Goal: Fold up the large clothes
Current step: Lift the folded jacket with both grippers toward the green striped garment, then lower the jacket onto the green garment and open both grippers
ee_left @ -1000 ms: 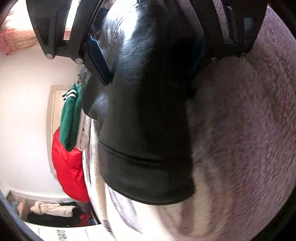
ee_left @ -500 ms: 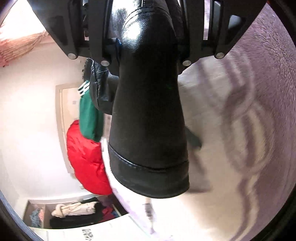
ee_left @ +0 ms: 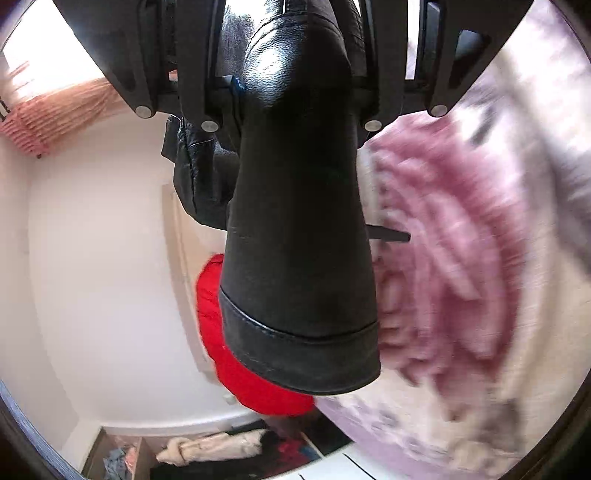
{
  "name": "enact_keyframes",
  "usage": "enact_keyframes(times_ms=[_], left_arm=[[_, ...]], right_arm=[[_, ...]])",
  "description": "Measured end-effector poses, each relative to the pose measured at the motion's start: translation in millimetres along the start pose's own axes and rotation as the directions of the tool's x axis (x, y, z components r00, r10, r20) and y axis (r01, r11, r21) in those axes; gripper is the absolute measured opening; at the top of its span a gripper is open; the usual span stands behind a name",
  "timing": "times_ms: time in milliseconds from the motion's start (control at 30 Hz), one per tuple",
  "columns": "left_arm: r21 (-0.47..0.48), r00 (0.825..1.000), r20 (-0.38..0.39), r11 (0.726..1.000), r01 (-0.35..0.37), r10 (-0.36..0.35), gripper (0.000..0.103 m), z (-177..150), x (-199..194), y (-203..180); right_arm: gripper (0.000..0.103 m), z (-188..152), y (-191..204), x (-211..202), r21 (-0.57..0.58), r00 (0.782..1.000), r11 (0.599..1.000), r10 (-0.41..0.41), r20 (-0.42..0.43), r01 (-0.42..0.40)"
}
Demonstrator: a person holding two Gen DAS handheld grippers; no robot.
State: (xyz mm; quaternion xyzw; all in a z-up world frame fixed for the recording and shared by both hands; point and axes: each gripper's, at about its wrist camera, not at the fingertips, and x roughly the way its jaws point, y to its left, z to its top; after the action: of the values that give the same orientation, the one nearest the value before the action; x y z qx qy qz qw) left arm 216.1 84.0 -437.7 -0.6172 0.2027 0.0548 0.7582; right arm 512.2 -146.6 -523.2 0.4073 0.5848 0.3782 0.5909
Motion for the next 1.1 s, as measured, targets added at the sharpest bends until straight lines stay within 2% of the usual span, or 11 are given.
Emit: enact_keyframes(times_ms=[167, 300, 467, 600, 700, 833, 900, 933, 1000, 1033, 1100], left_arm=[[0.013, 0.999, -0.01, 0.999, 0.052, -0.052, 0.034, 36, 106, -30], [-0.001, 0.995, -0.003, 0.995, 0.1, -0.1, 0.034, 46, 180, -34], [-0.036, 0.996, 0.005, 0.995, 0.093, -0.092, 0.034, 54, 256, -14], [0.026, 0.995, -0.088, 0.999, 0.041, -0.039, 0.037, 59, 286, 2], [0.059, 0.982, -0.189, 0.998, 0.032, -0.02, 0.042, 69, 287, -2], [0.181, 0.96, -0.246, 0.979, -0.09, 0.133, 0.057, 78, 273, -29], [0.256, 0.956, -0.232, 0.959, -0.118, 0.18, 0.09, 85, 267, -42], [0.304, 0.959, -0.202, 0.943, -0.133, 0.201, 0.099, 92, 261, -50], [0.379, 0.959, -0.16, 0.912, -0.159, 0.233, 0.102, 102, 251, -69], [0.437, 0.953, -0.122, 0.877, -0.2, 0.278, 0.102, 102, 243, -80], [0.527, 0.936, -0.072, 0.81, -0.257, 0.344, 0.103, 102, 233, -97]], right_arm=[[0.058, 112, 32, -16, -0.056, 0.996, 0.998, -0.036, 0.076, 0.04], [0.058, 227, 48, -19, -0.073, 0.99, 0.994, -0.067, 0.126, 0.077], [0.058, 342, 23, -12, -0.071, 0.989, 0.991, -0.107, 0.103, 0.114], [0.059, 380, -22, 11, -0.013, 0.984, 0.985, -0.169, 0.054, 0.169], [0.068, 394, -41, 16, 0.019, 0.978, 0.978, -0.206, 0.034, 0.205], [0.083, 393, -29, 17, 0.028, 0.96, 0.96, -0.279, 0.021, 0.278], [0.085, 386, -21, 12, 0.022, 0.933, 0.934, -0.357, 0.04, 0.357], [0.088, 382, -13, 9, 0.027, 0.909, 0.911, -0.412, 0.062, 0.411], [0.095, 369, 4, 1, 0.018, 0.869, 0.875, -0.483, 0.109, 0.484], [0.097, 361, 9, -1, 0.017, 0.842, 0.851, -0.523, 0.134, 0.525], [0.097, 338, 30, -8, 0.014, 0.736, 0.754, -0.644, 0.207, 0.656]])
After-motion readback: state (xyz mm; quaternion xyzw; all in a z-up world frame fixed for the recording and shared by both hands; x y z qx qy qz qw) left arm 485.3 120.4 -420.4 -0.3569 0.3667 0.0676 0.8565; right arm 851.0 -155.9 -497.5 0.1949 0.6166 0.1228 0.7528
